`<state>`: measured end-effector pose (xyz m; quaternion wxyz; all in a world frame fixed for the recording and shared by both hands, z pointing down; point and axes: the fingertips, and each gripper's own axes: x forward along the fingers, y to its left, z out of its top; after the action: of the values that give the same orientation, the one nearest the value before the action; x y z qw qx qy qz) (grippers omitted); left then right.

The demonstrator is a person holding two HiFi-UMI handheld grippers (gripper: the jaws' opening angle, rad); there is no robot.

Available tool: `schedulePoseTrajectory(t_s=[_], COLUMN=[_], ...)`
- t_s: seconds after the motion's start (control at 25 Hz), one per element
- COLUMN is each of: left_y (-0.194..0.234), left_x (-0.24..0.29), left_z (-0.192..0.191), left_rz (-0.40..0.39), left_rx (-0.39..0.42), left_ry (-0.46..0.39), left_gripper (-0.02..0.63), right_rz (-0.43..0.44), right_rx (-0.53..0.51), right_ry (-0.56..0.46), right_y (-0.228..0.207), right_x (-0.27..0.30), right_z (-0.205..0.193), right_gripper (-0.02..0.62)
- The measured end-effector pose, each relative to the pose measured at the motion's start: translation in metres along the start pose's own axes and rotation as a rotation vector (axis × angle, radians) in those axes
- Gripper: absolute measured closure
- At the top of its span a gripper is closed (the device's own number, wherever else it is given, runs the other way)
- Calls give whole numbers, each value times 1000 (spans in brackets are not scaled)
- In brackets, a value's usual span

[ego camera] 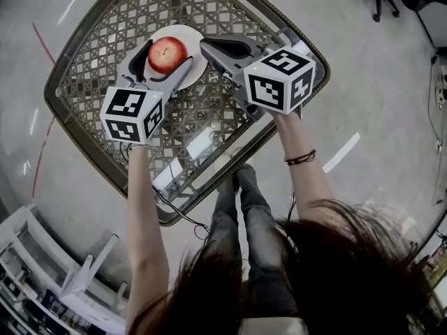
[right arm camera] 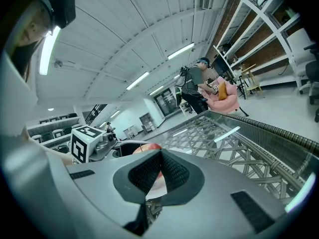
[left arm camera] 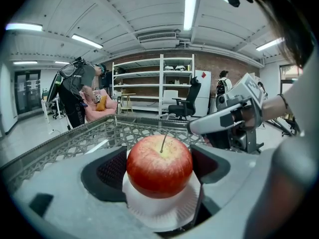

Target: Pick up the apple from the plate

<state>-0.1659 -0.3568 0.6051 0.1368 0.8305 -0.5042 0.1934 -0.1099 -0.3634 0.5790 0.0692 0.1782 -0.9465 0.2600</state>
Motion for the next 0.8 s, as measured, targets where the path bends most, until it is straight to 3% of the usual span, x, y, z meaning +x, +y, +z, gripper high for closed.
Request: schedulePoseTrajectory(t_s=[0.8], left_y=[-7], left_x=[-26], left_z=[33], left_rz=[38], left_rx=[-76], left_ry=[-70], left_gripper=[204], right_rz=[6], right_rx=[-14], right_ry=[-15], right_y=[18], right_x=[-11], right_z=[30], right_gripper=[586])
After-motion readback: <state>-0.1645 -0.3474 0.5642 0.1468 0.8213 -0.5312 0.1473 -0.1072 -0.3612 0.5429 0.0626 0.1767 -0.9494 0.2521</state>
